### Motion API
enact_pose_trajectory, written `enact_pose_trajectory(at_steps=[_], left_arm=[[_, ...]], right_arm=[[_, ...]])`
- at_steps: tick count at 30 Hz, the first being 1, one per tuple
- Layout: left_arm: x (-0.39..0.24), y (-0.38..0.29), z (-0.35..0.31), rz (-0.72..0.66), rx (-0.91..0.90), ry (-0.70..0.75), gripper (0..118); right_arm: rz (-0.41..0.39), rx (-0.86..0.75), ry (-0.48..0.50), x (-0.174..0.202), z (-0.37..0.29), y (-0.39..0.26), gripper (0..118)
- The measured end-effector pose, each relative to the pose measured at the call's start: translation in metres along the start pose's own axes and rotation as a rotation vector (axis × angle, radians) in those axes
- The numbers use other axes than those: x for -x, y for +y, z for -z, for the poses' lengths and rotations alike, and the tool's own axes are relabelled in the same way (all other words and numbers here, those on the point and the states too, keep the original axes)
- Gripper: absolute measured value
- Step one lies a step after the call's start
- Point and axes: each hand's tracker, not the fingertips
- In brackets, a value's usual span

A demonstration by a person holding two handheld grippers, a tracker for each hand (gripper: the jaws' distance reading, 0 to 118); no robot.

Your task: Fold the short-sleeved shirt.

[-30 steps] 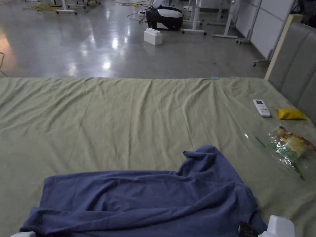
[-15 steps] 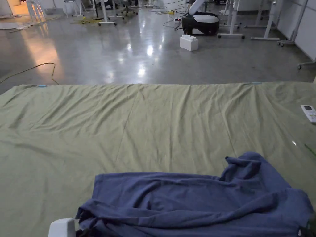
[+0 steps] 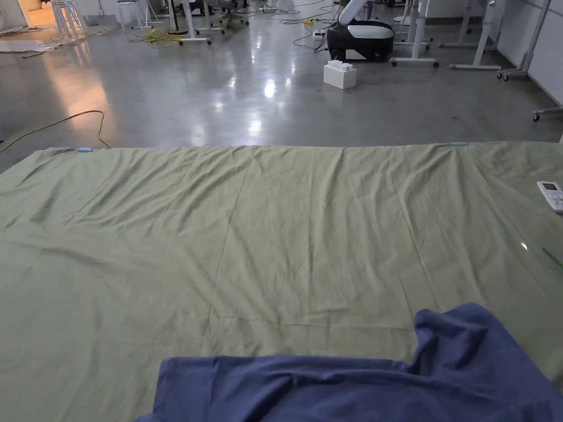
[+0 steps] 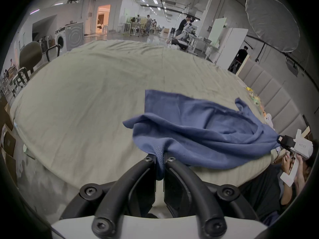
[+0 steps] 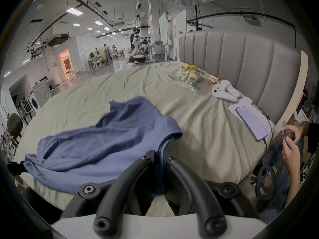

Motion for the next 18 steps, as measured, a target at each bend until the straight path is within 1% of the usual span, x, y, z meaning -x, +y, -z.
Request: enact_pose_trajectory(at_steps=[1, 2, 3, 4, 5, 7, 8, 9, 10, 11, 13, 14, 16, 18], left_arm=[[0.001, -0.002, 0.009, 0.01, 0.038, -0.006, 16], [0.0, -0.003, 0.018, 0.006, 0.077, 0.009, 41], [-0.001, -0.004, 0.023, 0.007, 0.103, 0.034, 66], [-0.002, -0.007, 0.025, 0.008, 0.12, 0.067, 83], [-0.002, -0.009, 0.026, 0.011, 0.084, 0.087, 86], [-0.001, -0.007, 0.009, -0.018, -0.014, 0.091, 85], [-0.002, -0.005, -0.003, -0.036, -0.106, 0.097, 86], [-0.003, -0.005, -0.014, -0.04, -0.215, 0.111, 86], [-0.008, -0.001, -0.031, -0.016, -0.303, 0.126, 86], [-0.015, 0.005, -0.047, 0.012, -0.37, 0.134, 86], [-0.03, 0.013, -0.075, 0.078, -0.49, 0.159, 86], [-0.04, 0.019, -0.09, 0.119, -0.541, 0.164, 86], [-0.062, 0.024, -0.117, 0.181, -0.617, 0.166, 86], [-0.083, 0.029, -0.137, 0.245, -0.665, 0.133, 86]], right_arm=[[-0.017, 0.059, 0.008, 0.0, 0.007, -0.004, 10], [-0.026, 0.112, -0.002, 0.001, 0.013, -0.007, 24], [-0.036, 0.136, -0.008, 0.001, 0.016, -0.009, 48], [-0.039, 0.127, -0.023, -0.003, 0.019, -0.013, 72], [-0.038, 0.129, -0.031, -0.005, 0.019, -0.014, 84], [-0.019, 0.109, -0.031, -0.012, 0.011, -0.013, 83], [-0.004, 0.077, -0.002, -0.016, 0.002, -0.011, 83], [-0.018, 0.031, 0.043, -0.017, -0.005, -0.008, 84], [-0.051, -0.029, 0.089, -0.016, -0.015, -0.005, 86], [-0.099, -0.089, 0.105, -0.012, -0.027, 0.001, 89], [-0.165, -0.178, 0.131, -0.002, -0.052, 0.014, 89], [-0.186, -0.223, 0.152, 0.004, -0.063, 0.02, 89], [-0.205, -0.322, 0.202, 0.018, -0.085, 0.033, 89], [-0.207, -0.4, 0.236, 0.031, -0.104, 0.044, 89]])
